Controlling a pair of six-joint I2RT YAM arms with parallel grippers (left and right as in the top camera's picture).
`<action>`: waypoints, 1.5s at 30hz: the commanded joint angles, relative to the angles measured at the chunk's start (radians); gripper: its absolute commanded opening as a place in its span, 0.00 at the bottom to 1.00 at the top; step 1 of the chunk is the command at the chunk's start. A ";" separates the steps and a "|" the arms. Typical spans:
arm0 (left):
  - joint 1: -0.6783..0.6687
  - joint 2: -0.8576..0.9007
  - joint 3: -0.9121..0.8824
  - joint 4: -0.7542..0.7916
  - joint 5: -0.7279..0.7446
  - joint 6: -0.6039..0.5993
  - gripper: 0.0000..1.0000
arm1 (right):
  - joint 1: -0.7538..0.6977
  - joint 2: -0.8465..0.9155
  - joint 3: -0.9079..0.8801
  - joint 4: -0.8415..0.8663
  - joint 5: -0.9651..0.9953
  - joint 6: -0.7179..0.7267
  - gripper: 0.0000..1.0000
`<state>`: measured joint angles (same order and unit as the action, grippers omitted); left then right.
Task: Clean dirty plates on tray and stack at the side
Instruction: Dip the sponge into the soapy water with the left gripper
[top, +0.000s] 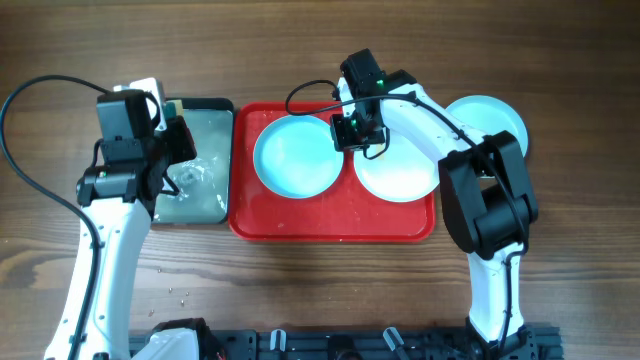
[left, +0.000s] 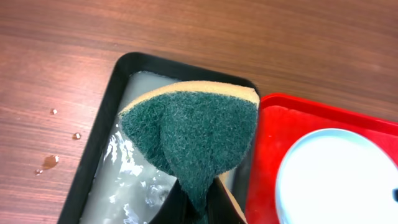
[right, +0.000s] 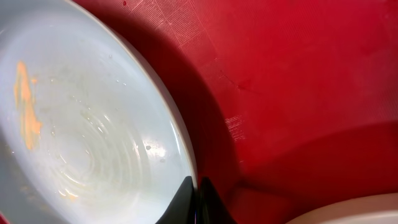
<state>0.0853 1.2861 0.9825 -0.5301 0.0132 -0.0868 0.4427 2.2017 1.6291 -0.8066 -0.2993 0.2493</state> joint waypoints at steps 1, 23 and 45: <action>0.003 -0.011 0.001 0.003 0.115 0.086 0.04 | 0.005 -0.016 -0.005 0.002 -0.007 0.004 0.04; 0.003 -0.006 0.001 -0.005 0.063 0.074 0.04 | 0.005 -0.016 -0.005 0.017 0.124 0.014 0.04; 0.003 0.001 0.001 -0.012 -0.029 -0.049 0.04 | 0.006 -0.016 -0.005 0.021 0.120 0.023 0.04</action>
<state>0.0853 1.2846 0.9825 -0.5453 -0.0502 -0.1188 0.4442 2.1990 1.6291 -0.7811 -0.2157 0.2501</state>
